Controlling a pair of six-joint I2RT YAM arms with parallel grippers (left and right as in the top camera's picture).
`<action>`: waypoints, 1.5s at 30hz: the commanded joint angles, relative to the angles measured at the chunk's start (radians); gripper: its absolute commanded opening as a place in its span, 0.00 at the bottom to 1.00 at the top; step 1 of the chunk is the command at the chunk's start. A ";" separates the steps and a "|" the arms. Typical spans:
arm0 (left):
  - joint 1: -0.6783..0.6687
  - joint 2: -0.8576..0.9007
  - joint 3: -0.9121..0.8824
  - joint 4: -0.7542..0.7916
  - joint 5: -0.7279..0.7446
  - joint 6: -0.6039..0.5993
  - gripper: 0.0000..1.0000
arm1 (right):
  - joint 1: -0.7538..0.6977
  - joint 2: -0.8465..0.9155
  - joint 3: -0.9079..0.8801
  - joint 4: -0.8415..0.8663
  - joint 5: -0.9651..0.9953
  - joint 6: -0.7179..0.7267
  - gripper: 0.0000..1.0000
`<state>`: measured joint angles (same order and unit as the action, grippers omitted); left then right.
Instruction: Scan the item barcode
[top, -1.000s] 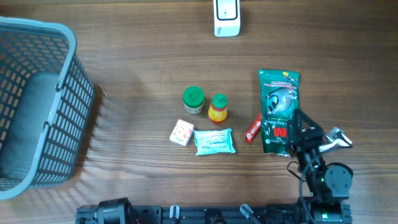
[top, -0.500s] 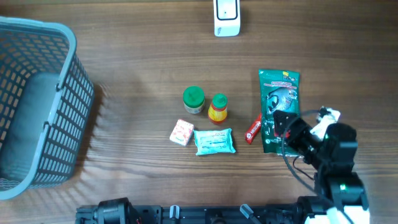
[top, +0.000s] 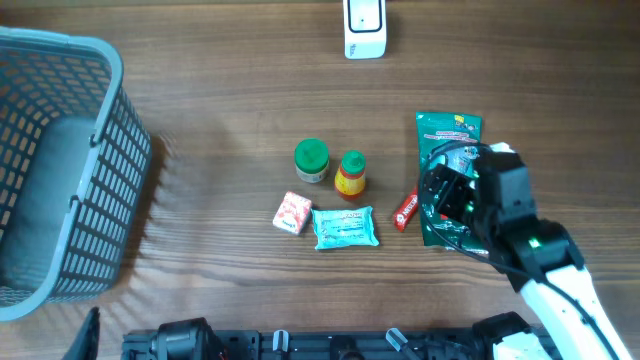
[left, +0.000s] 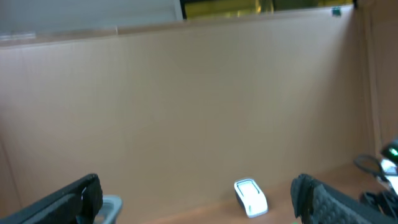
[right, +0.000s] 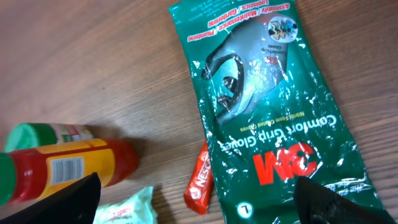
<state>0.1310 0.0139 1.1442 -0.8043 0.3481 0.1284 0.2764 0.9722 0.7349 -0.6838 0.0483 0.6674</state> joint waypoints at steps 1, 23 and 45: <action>-0.005 -0.005 -0.038 -0.016 -0.009 -0.010 1.00 | 0.076 0.146 0.060 -0.002 0.154 -0.012 1.00; -0.036 -0.009 -0.237 0.019 -0.010 -0.009 1.00 | 0.106 0.843 0.172 0.282 0.443 -0.249 0.79; -0.110 -0.009 -0.237 0.026 -0.054 -0.006 1.00 | 0.036 0.378 0.268 -0.019 -0.526 -0.249 0.04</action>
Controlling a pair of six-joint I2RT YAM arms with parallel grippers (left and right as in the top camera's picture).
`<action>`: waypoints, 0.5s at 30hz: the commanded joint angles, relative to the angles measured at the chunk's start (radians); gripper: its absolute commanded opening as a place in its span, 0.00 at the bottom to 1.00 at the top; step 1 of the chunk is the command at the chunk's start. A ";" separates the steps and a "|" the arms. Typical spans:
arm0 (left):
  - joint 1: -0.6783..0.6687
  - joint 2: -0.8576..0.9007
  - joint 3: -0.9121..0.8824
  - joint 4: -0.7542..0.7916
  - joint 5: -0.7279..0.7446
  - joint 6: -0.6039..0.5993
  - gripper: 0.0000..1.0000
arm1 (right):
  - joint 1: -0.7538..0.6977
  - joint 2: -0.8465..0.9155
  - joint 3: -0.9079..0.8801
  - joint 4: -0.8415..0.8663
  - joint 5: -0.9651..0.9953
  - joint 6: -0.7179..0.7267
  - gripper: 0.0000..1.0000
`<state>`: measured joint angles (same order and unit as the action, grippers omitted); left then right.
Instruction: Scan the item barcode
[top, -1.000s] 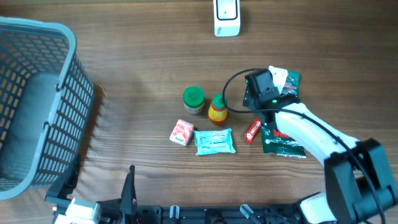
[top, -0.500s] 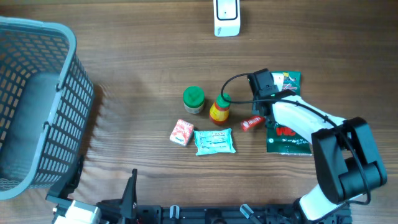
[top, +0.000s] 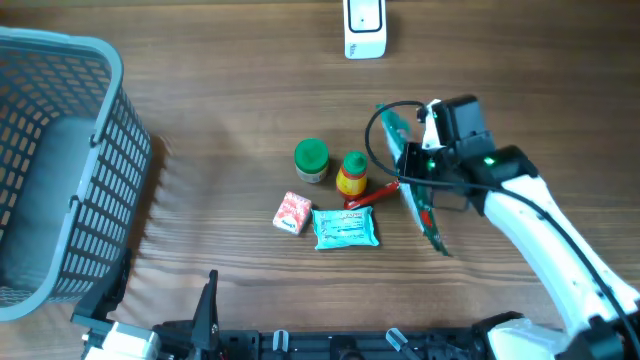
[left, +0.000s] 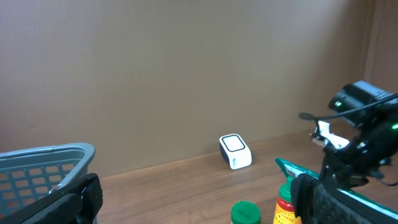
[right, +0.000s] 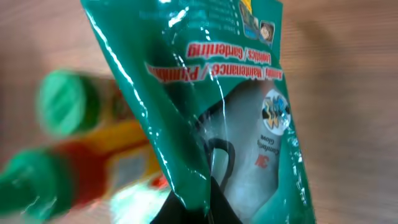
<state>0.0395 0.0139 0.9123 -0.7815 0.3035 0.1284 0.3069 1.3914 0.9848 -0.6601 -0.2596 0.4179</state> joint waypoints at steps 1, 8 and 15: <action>-0.024 -0.009 -0.005 0.003 -0.010 -0.006 1.00 | 0.006 -0.050 0.018 -0.058 -0.286 0.000 0.04; -0.044 -0.009 -0.005 0.007 -0.010 -0.006 1.00 | -0.015 -0.056 0.018 -0.074 -0.667 0.001 0.04; -0.044 -0.009 -0.005 0.006 -0.010 -0.006 1.00 | -0.230 -0.056 0.018 -0.119 -0.882 -0.127 0.04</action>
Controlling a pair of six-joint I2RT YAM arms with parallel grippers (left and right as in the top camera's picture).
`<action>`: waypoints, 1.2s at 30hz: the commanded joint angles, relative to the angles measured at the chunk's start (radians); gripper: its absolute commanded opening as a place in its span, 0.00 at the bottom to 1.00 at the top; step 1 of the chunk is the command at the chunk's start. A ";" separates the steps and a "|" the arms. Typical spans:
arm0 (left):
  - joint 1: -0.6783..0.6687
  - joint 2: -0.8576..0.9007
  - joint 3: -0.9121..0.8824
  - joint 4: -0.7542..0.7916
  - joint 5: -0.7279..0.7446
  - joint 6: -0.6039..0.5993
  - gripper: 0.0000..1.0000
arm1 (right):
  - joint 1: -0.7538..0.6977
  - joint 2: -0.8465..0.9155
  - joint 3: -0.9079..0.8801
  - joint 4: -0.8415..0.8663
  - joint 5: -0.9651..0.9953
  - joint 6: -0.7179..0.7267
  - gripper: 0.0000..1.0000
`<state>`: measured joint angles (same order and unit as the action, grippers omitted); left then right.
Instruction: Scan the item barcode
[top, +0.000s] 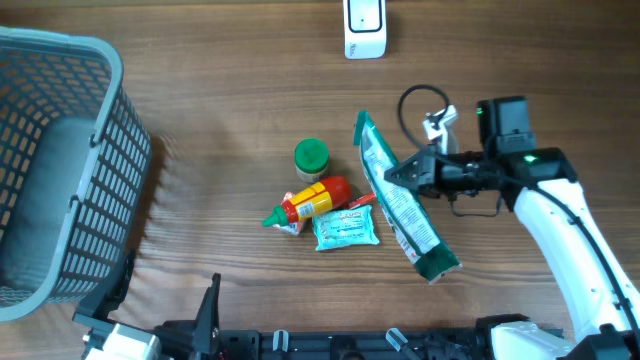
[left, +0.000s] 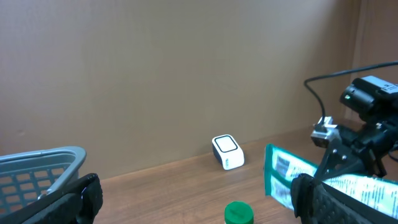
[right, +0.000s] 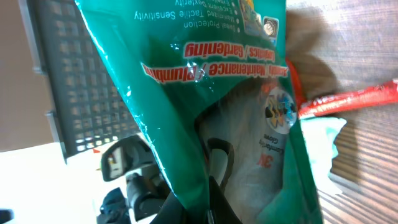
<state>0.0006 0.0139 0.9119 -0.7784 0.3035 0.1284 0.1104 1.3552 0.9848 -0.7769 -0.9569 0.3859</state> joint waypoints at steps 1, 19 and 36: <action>-0.005 -0.009 -0.005 0.003 -0.010 -0.006 1.00 | -0.041 -0.020 0.018 -0.005 -0.241 -0.135 0.04; -0.005 -0.009 -0.005 -0.122 -0.073 -0.006 1.00 | 0.173 -0.020 0.014 -0.391 -0.589 -0.524 0.05; -0.005 -0.009 -0.005 -0.413 -0.073 -0.006 1.00 | 0.174 -0.020 0.014 -0.211 -0.447 -0.087 0.04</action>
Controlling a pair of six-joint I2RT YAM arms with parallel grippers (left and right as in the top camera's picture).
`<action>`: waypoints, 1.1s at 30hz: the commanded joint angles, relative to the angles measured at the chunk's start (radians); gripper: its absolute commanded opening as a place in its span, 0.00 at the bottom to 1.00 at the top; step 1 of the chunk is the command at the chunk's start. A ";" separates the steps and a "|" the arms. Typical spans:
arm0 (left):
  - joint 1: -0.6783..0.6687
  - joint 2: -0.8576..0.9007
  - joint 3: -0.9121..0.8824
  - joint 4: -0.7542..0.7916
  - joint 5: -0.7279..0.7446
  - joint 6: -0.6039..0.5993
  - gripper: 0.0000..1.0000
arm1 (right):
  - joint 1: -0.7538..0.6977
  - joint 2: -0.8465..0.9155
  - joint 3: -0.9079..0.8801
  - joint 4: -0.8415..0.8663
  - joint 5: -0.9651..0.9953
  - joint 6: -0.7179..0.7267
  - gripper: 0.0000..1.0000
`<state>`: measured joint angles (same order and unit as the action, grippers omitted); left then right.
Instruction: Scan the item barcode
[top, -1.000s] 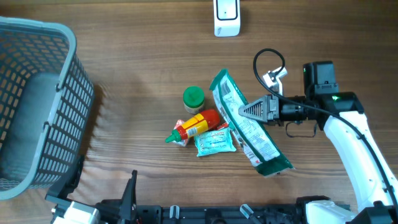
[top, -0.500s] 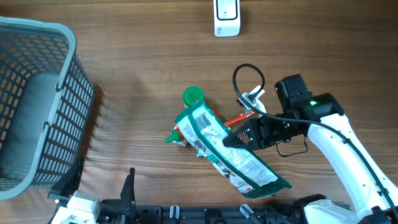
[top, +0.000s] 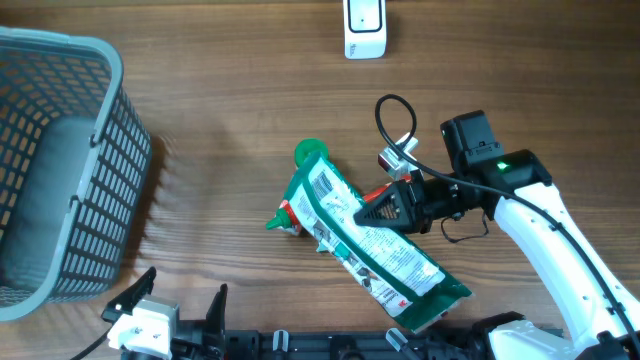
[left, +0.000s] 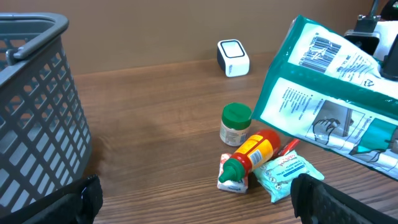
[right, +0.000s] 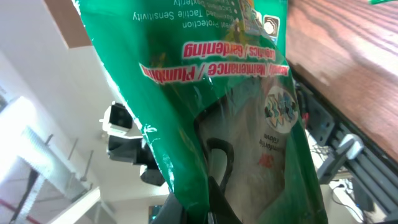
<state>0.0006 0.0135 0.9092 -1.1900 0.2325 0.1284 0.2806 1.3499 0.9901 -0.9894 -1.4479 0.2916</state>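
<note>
The item is a green glove packet (top: 375, 245), held above the table with its white printed back up. A barcode (left: 330, 47) shows near its top corner in the left wrist view. My right gripper (top: 388, 208) is shut on the packet's edge, and the packet (right: 217, 93) fills the right wrist view. The white scanner (top: 365, 25) stands at the far edge, well apart from the packet. My left gripper (left: 200, 211) hangs open low at the front left, with only its dark fingers (left: 320, 199) showing.
A grey basket (top: 60, 170) stands at the left. Under and beside the packet are a green-capped jar (left: 236, 123), a red and yellow bottle (left: 256, 151) lying on its side, a small white and red pack (left: 232, 180) and a teal wipes pack (left: 290, 175).
The right gripper has moved left and toward the front with the packet, which has turned from standing on edge to back side up. The left wrist camera has tipped down from the wall toward the table.
At first the packet lay flat at the right with my right gripper open over it. Then the gripper was shut on it, on edge beside the upright bottle. Later the bottle lay toppled. Now the packet hangs over the other items, back up.
</note>
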 joint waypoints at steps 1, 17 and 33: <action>-0.005 -0.009 -0.002 -0.001 -0.002 -0.006 1.00 | 0.003 -0.015 0.009 0.002 0.062 0.008 0.04; -0.005 -0.009 -0.002 -0.001 -0.002 -0.006 1.00 | 0.003 -0.015 0.009 0.001 0.068 0.118 0.04; -0.005 -0.009 -0.002 -0.001 -0.002 -0.006 1.00 | 0.003 -0.015 0.009 0.171 0.357 0.024 0.04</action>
<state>0.0006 0.0135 0.9092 -1.1904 0.2321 0.1284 0.2806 1.3499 0.9901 -0.8307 -1.0981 0.3511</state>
